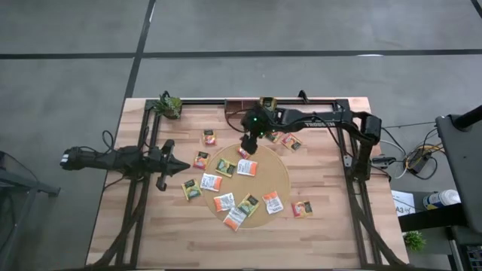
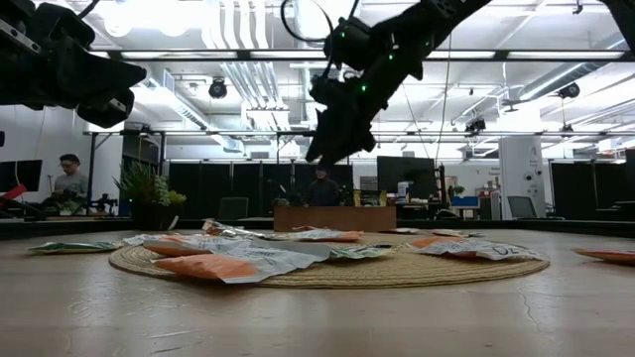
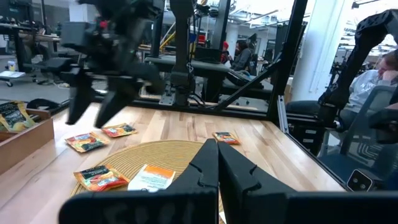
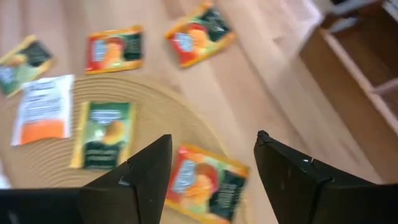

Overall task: Pick & Place Tea
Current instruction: Put the bottom yellow tea bag into the right section of the wooden organizer

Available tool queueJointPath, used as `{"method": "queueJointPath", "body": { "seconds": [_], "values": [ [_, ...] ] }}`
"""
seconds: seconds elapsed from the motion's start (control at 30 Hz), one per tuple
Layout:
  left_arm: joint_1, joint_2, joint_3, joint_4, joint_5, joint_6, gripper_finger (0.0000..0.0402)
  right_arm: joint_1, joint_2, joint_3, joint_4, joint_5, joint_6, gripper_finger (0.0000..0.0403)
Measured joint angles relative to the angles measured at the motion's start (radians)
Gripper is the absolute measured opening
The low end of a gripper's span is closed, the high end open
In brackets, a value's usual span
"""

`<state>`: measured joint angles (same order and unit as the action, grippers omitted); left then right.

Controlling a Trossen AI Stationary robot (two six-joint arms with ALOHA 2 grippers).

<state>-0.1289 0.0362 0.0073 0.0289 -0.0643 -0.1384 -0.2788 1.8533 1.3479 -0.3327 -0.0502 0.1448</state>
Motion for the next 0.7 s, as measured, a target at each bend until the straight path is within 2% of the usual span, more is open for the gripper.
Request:
{"method": "queueJointPath", "body": {
  "seconds": [0.2,0.7],
  "values": [
    [0.000,0.000,0.000,0.000,0.000,0.000,0.0000,0.106,-0.028,0.001,-0.028,0.003,0.027,0.0224],
    [0.000,0.000,0.000,0.000,0.000,0.000,0.0000,0.394,-0.026,0.002,-0.033,0.057,0.443,0.0224]
  ]
}}
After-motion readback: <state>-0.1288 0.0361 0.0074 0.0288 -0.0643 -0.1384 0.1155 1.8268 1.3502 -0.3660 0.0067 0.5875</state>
